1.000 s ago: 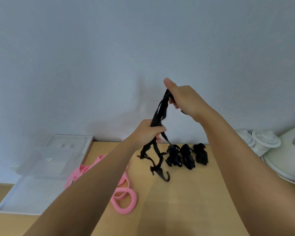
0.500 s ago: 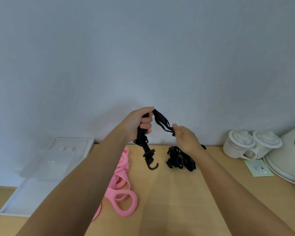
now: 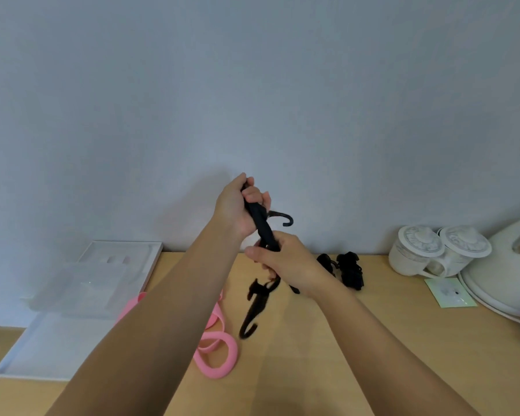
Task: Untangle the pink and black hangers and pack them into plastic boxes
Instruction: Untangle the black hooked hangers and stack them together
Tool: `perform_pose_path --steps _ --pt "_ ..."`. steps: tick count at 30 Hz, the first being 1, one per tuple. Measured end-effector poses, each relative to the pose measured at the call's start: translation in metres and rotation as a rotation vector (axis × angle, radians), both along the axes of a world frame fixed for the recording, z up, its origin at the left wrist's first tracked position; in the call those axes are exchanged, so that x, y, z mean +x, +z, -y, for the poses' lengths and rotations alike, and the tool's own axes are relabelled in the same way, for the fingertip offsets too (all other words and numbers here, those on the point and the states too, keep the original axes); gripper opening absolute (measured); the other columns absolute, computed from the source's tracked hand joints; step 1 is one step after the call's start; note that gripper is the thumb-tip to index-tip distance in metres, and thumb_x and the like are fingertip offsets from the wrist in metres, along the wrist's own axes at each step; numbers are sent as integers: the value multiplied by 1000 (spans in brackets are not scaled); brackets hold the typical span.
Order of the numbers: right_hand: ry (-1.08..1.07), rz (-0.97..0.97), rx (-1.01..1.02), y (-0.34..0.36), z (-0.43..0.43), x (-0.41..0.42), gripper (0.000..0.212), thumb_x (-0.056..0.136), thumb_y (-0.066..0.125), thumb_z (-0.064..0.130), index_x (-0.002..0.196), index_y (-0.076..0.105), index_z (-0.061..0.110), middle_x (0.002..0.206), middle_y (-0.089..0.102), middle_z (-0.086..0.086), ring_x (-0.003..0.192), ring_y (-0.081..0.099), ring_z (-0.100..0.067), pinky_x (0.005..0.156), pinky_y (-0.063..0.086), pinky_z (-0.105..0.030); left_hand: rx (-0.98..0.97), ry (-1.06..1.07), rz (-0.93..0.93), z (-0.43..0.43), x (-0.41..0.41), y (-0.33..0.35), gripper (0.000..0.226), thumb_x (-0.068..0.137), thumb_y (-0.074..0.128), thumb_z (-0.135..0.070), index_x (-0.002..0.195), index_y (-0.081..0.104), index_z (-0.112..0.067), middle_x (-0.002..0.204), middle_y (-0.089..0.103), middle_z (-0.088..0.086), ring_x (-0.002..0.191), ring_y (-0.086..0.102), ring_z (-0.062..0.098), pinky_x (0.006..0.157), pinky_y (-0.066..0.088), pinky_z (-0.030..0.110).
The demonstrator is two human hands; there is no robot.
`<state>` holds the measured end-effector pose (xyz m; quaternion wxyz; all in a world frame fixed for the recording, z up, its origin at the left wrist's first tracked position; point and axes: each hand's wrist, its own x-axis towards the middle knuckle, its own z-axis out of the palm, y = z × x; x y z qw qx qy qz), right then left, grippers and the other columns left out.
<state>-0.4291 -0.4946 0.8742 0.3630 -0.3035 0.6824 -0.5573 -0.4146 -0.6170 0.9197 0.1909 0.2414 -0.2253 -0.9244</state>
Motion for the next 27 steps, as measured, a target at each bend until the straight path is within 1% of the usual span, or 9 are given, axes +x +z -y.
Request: perform_pose_path --steps 2,4,6,10,17,20,22,24,27 --pt "-16 -91 140 -3 -3 -7 25 78 73 25 73 50 17 62 44 5 49 38 -8 49 33 -20 -12 99 28 7 2 -6 32 100 42 -29 72 46 -13 43 33 -7 31 33 6 49 48 18" --pt "-127 -267 234 -5 -5 -16 25 74 76 28 75 53 18 66 48 7 57 44 -10 53 35 -22 9 192 39 13 4 -12 33 101 40 -28 72 45 -13 45 35 -5 33 35 8 56 47 25" --pt "-262 -284 217 -7 -8 -24 27 71 77 30 79 55 16 70 52 7 62 49 -11 57 38 -24 22 245 48 17 7 -17 34 101 36 -26 71 43 -12 46 36 -4 35 36 10 58 43 25" --pt "-285 -259 105 0 -18 -37 30 69 79 29 81 58 10 68 51 6 60 47 -11 57 39 -24 109 333 96 25 11 -27 29 98 29 -10 72 41 -11 44 33 -3 28 32 10 41 34 17" --pt "-255 -698 382 -3 -32 -56 4 85 59 18 89 58 17 69 54 4 64 51 -17 55 38 -28 253 464 173 52 18 -34 28 94 23 -5 74 42 -8 41 30 -2 20 25 11 30 21 10" --pt "-311 -585 238 3 -25 -54 7 90 55 16 83 54 15 65 48 7 58 43 -12 51 32 -22 127 380 265 40 16 -40 28 94 24 -2 72 39 -9 58 30 -1 27 31 10 35 31 17" --pt "-301 -467 136 11 -22 -53 18 91 54 15 74 49 11 61 42 5 55 36 -11 52 28 -23 45 268 320 32 19 -47 27 97 32 -5 72 42 -8 64 41 3 47 46 13 56 45 24" --pt "-272 -418 97 18 -20 -52 27 91 52 12 66 41 12 59 36 3 54 31 -12 53 26 -24 -90 113 402 28 23 -52 29 99 39 -18 75 49 -5 75 55 7 69 56 16 81 47 32" --pt "-246 -434 86 24 -14 -51 28 90 51 10 64 41 14 59 36 3 53 31 -12 52 26 -23 -310 -191 547 20 31 -53 48 95 39 -49 93 58 -5 91 63 7 83 60 20 77 45 35"
